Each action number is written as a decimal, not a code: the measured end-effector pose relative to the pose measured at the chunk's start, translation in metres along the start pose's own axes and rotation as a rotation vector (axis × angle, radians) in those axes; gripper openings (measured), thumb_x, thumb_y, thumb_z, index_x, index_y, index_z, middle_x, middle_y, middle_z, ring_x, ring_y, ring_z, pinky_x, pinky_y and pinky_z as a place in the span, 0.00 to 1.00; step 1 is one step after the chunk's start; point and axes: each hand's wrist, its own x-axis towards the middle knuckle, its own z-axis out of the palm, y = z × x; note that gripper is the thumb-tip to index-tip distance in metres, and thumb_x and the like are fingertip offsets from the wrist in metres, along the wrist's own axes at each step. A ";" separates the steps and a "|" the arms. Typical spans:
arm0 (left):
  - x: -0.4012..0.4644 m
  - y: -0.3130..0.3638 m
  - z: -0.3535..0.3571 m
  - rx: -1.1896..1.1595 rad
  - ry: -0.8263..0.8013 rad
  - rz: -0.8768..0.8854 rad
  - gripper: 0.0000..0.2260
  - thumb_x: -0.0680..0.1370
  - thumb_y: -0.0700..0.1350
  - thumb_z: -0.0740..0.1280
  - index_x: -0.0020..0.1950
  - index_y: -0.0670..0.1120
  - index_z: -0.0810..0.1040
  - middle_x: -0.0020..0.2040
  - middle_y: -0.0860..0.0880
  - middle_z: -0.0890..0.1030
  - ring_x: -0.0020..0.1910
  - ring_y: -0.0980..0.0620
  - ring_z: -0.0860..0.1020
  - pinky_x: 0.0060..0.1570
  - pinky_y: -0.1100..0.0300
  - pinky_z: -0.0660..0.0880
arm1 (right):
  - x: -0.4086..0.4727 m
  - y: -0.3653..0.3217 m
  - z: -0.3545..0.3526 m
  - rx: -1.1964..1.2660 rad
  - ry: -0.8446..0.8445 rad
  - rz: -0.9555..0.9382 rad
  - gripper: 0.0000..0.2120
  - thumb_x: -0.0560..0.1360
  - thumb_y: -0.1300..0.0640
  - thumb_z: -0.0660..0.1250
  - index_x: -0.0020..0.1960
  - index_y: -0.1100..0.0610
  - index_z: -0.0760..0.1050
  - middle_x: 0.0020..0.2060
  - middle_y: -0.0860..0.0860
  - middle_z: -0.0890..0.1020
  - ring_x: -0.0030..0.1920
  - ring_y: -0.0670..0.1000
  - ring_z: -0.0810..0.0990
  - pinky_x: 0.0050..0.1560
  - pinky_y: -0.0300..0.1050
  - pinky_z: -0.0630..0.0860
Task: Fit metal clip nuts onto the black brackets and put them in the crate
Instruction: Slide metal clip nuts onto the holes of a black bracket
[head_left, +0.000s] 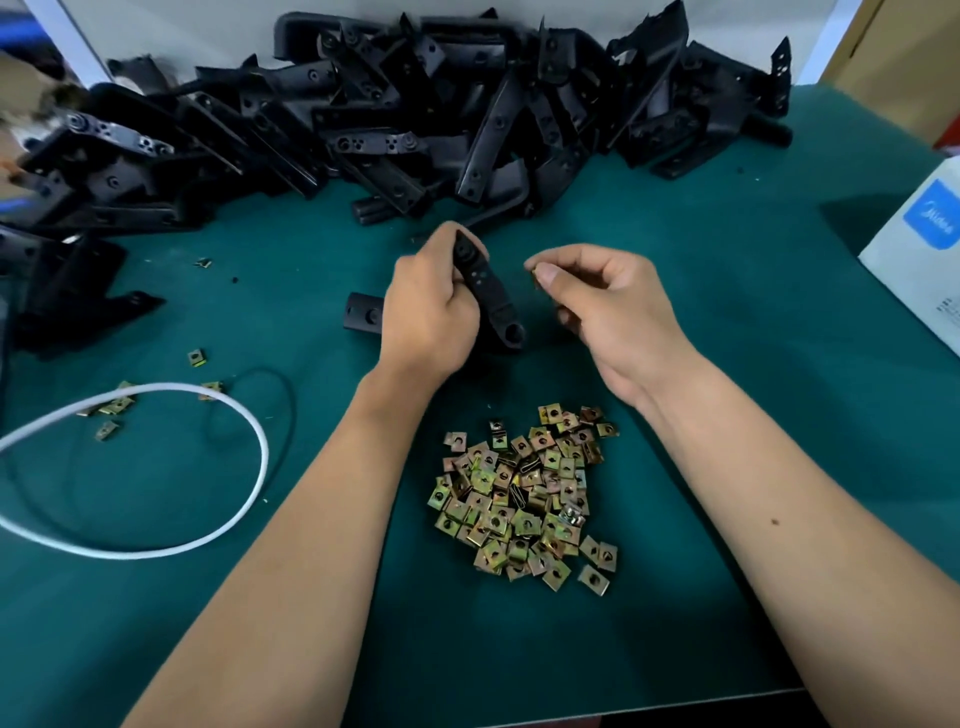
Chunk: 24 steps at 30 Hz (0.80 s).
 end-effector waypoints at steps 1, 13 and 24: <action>0.000 0.001 0.001 0.024 -0.019 0.012 0.19 0.66 0.35 0.52 0.51 0.44 0.77 0.39 0.48 0.80 0.40 0.43 0.77 0.40 0.46 0.76 | -0.001 0.000 0.002 0.039 0.010 0.003 0.06 0.80 0.64 0.70 0.49 0.57 0.85 0.38 0.46 0.84 0.39 0.45 0.76 0.40 0.38 0.73; 0.000 0.011 0.003 0.190 -0.122 0.031 0.14 0.70 0.37 0.56 0.53 0.40 0.74 0.41 0.41 0.81 0.41 0.35 0.77 0.41 0.42 0.76 | -0.004 -0.002 0.018 0.159 0.113 0.048 0.04 0.75 0.67 0.74 0.42 0.62 0.82 0.36 0.53 0.84 0.34 0.45 0.80 0.33 0.37 0.75; -0.002 0.020 0.009 0.393 -0.097 0.053 0.06 0.75 0.36 0.60 0.51 0.42 0.69 0.37 0.42 0.78 0.34 0.37 0.74 0.38 0.43 0.75 | -0.009 0.002 0.024 0.176 0.247 -0.028 0.08 0.73 0.67 0.75 0.37 0.60 0.81 0.31 0.51 0.83 0.33 0.46 0.78 0.36 0.38 0.76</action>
